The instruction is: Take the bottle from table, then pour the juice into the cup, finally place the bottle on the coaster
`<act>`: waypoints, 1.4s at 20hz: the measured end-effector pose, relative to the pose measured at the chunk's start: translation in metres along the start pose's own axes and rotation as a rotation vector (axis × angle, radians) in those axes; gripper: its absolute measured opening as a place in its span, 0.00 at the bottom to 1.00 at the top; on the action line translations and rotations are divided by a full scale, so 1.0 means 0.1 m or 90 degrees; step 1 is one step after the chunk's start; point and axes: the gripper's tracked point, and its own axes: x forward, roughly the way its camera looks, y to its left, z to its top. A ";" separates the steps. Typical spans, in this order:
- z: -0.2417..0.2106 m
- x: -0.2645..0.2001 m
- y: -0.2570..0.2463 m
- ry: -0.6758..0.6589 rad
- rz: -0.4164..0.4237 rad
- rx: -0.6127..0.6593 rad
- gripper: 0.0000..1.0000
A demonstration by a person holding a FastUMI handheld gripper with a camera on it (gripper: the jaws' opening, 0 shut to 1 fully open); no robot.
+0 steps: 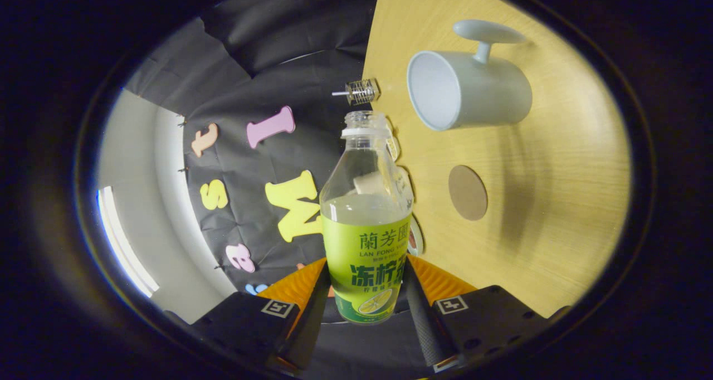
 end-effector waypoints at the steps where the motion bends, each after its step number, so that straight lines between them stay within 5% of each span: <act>1: 0.01 0.02 0.06 0.000 0.002 0.005 0.77; 28: -0.05 0.06 0.35 0.016 0.020 0.098 0.77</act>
